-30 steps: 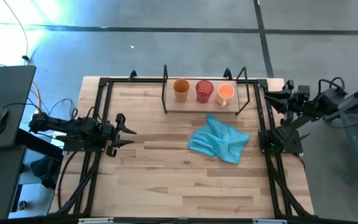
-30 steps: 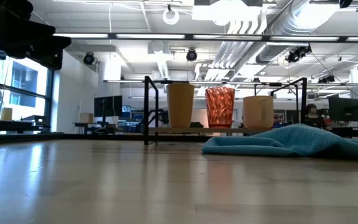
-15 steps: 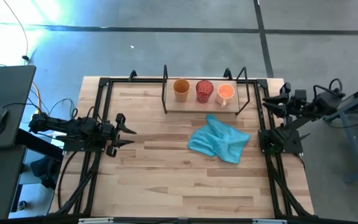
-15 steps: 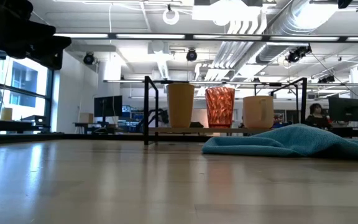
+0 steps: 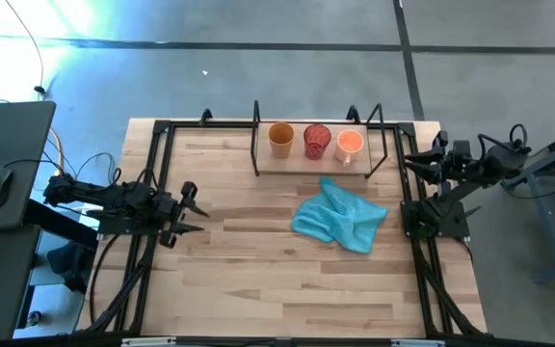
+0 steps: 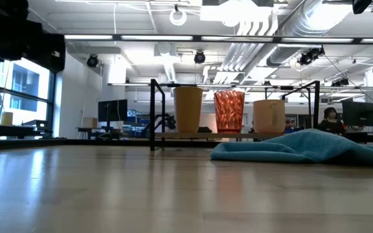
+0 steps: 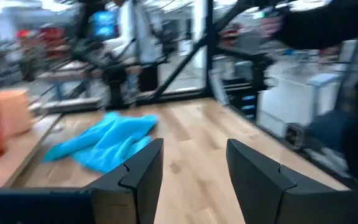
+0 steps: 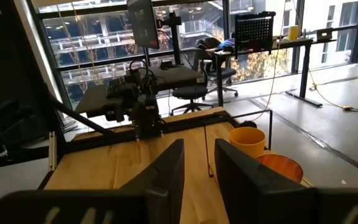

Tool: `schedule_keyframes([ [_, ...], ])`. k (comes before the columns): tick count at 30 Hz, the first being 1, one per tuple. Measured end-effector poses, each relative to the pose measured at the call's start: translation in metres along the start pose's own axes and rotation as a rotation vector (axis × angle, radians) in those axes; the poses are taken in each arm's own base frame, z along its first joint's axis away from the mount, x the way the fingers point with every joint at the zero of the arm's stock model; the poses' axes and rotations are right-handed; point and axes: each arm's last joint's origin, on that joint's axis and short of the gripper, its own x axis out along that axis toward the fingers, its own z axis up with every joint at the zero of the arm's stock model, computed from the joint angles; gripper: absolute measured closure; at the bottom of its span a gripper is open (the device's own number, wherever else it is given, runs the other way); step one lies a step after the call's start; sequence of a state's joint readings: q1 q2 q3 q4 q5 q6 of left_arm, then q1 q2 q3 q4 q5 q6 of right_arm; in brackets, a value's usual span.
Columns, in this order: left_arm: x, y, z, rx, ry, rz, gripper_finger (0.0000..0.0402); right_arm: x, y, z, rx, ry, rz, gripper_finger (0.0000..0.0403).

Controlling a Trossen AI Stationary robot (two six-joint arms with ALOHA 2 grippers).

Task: Stack small to large cups/mugs on shelf
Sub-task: Return to Home Position

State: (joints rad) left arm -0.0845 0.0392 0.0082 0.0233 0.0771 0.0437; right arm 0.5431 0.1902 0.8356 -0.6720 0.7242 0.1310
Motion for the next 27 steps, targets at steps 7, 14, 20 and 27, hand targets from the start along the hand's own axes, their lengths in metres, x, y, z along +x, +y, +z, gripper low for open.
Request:
schedule_keyframes([
  [7, 0.000, -0.001, 0.001, 0.004, -0.016, -0.045, 0.0236, 0.000, 0.000, 0.000, -0.015, 0.000, 0.000, 0.0325],
  [14, -0.002, 0.004, 0.004, -0.014, -0.022, -0.088, 0.0236, 0.000, 0.000, 0.000, -0.016, 0.000, -0.001, 0.0325],
  [20, -0.007, 0.016, 0.007, -0.025, -0.010, -0.127, 0.0236, 0.000, 0.000, 0.000, -0.002, -0.002, -0.008, 0.0325],
  [27, -0.008, 0.024, 0.006, -0.005, 0.005, -0.034, 0.0236, 0.000, 0.000, 0.000, 0.023, 0.003, -0.008, 0.0325],
])
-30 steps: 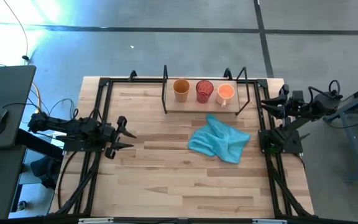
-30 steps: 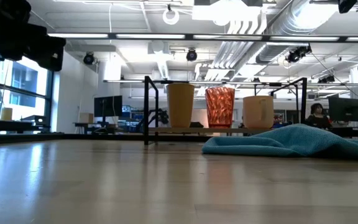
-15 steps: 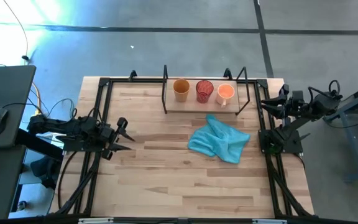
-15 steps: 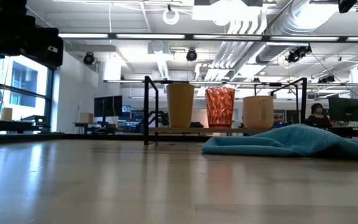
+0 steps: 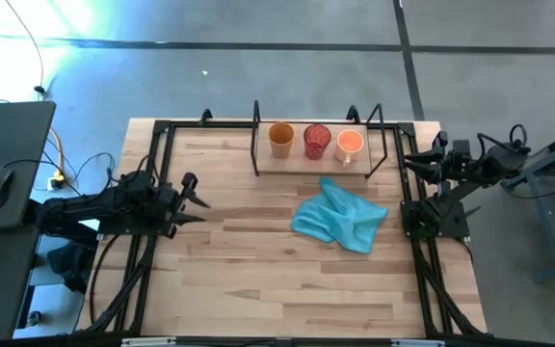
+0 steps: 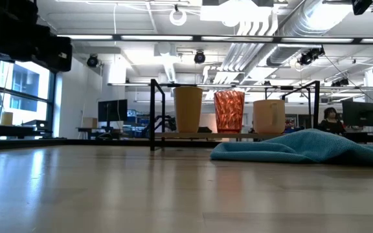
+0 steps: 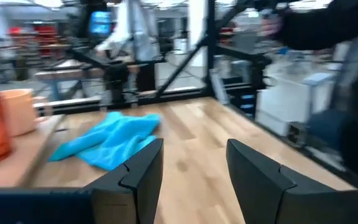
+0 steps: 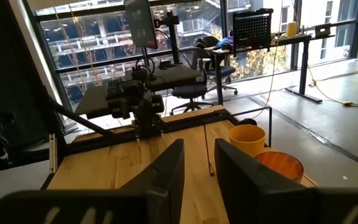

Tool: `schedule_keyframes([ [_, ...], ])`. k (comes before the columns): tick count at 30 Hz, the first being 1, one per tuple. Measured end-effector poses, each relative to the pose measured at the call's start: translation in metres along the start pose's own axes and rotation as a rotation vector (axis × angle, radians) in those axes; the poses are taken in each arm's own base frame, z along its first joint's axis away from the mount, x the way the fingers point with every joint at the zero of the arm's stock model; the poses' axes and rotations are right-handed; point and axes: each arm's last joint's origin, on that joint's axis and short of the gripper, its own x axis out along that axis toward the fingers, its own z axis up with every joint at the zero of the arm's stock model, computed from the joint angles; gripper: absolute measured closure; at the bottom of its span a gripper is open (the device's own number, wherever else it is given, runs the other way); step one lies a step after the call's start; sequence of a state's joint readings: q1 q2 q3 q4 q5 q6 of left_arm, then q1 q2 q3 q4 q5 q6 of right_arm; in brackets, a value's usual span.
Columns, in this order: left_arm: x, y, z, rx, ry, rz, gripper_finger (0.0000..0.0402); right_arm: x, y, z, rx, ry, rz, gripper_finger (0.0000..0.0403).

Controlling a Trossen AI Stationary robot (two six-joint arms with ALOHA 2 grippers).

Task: Stack small to large cups/mugs on shelf
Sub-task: Return to Home Position

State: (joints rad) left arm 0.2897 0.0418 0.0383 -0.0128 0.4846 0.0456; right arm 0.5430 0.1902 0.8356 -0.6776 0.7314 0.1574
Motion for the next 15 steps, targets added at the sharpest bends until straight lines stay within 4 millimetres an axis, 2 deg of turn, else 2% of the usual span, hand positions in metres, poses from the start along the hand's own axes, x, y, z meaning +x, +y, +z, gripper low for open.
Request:
schedule_keyframes([
  [4, -0.0001, 0.0031, -0.0003, 0.000, 0.007, 0.112, 0.0236, 0.0000, -0.0001, -0.0008, -0.004, 0.007, 0.000, 0.0325],
  [10, -0.0002, 0.0039, 0.0013, -0.002, -0.009, 0.139, 0.0236, 0.0000, -0.0005, -0.0032, -0.023, 0.027, -0.004, 0.0325],
  [15, -0.0003, 0.0056, 0.0056, -0.001, -0.049, 0.240, 0.0236, -0.0001, -0.0006, -0.0040, -0.028, 0.033, -0.004, 0.0325],
])
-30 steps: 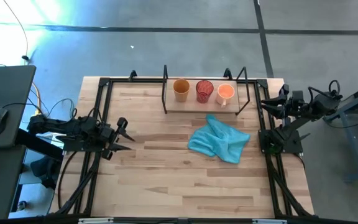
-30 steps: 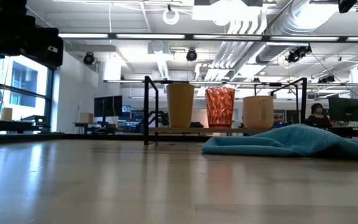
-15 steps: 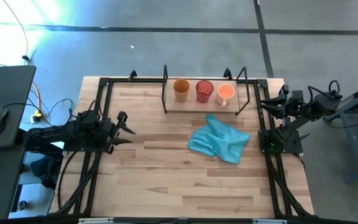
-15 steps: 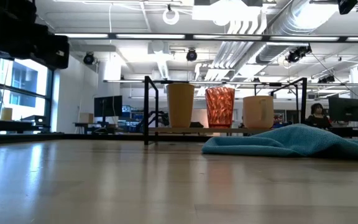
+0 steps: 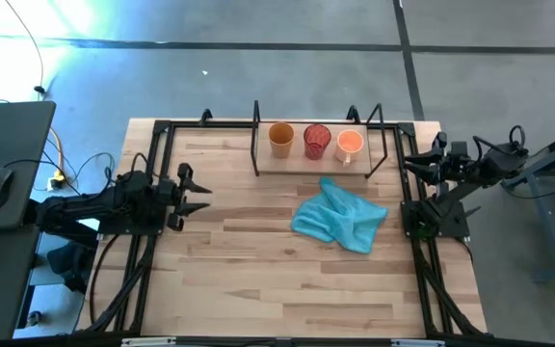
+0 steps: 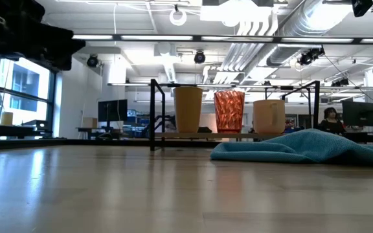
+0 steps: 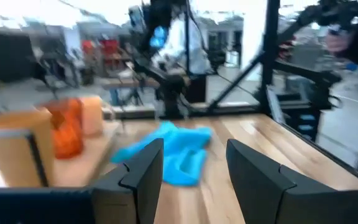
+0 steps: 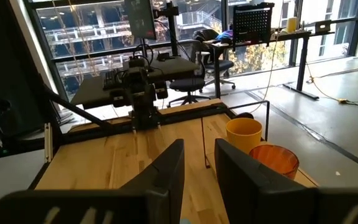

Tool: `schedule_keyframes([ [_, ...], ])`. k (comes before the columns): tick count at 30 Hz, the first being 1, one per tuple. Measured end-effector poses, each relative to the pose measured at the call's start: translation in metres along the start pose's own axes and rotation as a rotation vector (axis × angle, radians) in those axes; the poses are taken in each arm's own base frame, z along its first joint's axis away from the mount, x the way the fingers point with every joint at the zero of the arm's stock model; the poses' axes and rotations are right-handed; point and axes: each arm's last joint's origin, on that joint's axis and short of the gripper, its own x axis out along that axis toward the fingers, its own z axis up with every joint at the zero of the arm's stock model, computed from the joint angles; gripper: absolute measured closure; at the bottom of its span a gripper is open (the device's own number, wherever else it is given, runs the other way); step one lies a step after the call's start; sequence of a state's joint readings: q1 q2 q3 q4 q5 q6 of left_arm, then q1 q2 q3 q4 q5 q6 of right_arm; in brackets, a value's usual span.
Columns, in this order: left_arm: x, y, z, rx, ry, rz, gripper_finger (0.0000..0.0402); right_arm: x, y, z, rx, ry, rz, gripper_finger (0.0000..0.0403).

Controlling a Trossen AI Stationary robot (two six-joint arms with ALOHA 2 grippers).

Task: Stack small to large cups/mugs on shelf
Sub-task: Return to Home Position

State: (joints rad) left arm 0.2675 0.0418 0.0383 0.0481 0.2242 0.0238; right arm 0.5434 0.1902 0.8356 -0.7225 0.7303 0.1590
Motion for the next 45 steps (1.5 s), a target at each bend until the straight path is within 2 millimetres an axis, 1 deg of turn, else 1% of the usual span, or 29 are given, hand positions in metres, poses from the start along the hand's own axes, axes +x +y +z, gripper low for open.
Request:
schedule_keyframes([
  [4, 0.001, -0.001, 0.002, 0.052, -0.019, 0.102, 0.0236, 0.000, 0.000, 0.000, 0.001, 0.000, 0.000, 0.0325],
  [6, 0.001, -0.002, 0.002, 0.068, -0.017, 0.122, 0.0236, 0.000, 0.000, 0.000, 0.007, 0.000, 0.000, 0.0325],
  [10, 0.001, -0.008, 0.002, 0.098, -0.012, 0.073, 0.0236, 0.000, 0.000, 0.000, 0.024, 0.002, 0.015, 0.0325],
  [16, 0.002, -0.015, 0.001, 0.089, 0.002, 0.063, 0.0236, 0.000, 0.001, -0.001, 0.016, 0.008, 0.023, 0.0325],
  [20, 0.002, -0.019, -0.011, 0.101, 0.041, 0.036, 0.0236, 0.000, 0.000, -0.002, 0.005, 0.020, 0.021, 0.0325],
  [23, 0.002, -0.022, -0.010, 0.114, 0.034, -0.006, 0.0236, 0.000, 0.000, -0.002, 0.009, 0.020, 0.021, 0.0325],
  [35, 0.002, -0.021, -0.010, 0.220, 0.033, 0.014, 0.0236, 0.000, 0.000, -0.001, 0.017, 0.012, 0.022, 0.0325],
  [45, 0.002, -0.020, -0.008, 0.230, 0.021, 0.037, 0.0236, 0.000, 0.000, -0.001, 0.018, 0.011, 0.022, 0.0325],
])
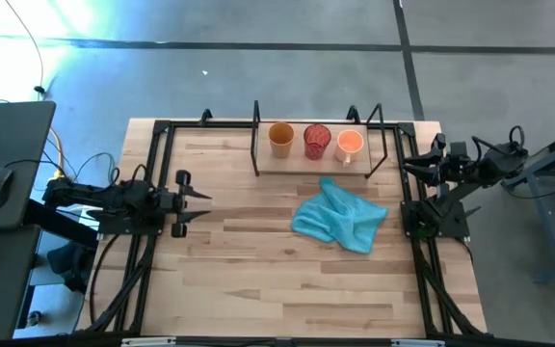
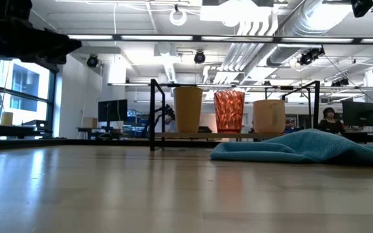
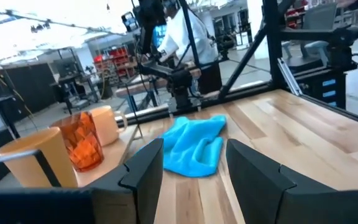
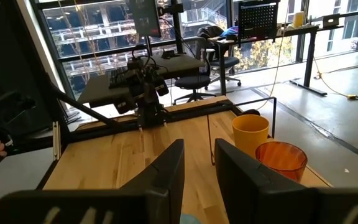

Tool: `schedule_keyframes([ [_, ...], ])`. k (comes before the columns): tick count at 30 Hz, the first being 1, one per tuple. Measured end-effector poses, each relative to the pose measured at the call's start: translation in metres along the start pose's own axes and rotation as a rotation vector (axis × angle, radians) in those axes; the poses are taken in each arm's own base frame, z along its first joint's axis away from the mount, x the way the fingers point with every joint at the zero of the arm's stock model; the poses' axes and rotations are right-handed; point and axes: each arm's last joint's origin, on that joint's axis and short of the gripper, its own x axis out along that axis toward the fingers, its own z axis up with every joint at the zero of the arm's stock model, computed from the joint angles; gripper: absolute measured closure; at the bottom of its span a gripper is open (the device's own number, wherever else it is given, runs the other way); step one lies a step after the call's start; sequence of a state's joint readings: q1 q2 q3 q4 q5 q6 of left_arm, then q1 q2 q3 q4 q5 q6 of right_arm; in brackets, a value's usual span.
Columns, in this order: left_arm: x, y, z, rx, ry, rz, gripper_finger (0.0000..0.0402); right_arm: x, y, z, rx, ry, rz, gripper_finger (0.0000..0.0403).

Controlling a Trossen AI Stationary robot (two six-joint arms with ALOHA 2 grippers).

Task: Stack small to large cups/mugs on shelf
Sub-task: Return to Home Position

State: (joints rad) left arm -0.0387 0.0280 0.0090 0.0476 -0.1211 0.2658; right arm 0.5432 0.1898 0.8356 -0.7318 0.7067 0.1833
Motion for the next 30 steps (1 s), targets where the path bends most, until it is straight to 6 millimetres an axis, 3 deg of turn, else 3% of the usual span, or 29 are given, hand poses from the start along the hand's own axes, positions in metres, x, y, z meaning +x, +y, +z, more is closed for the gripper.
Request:
schedule_keyframes([
  [15, 0.000, 0.005, 0.006, 0.036, -0.057, 0.059, 0.0236, 0.000, 0.000, 0.000, -0.004, 0.000, -0.001, 0.0325],
  [30, 0.000, 0.016, -0.001, -0.029, -0.045, -0.052, 0.0236, 0.000, -0.001, 0.000, 0.031, -0.004, -0.021, 0.0325],
])
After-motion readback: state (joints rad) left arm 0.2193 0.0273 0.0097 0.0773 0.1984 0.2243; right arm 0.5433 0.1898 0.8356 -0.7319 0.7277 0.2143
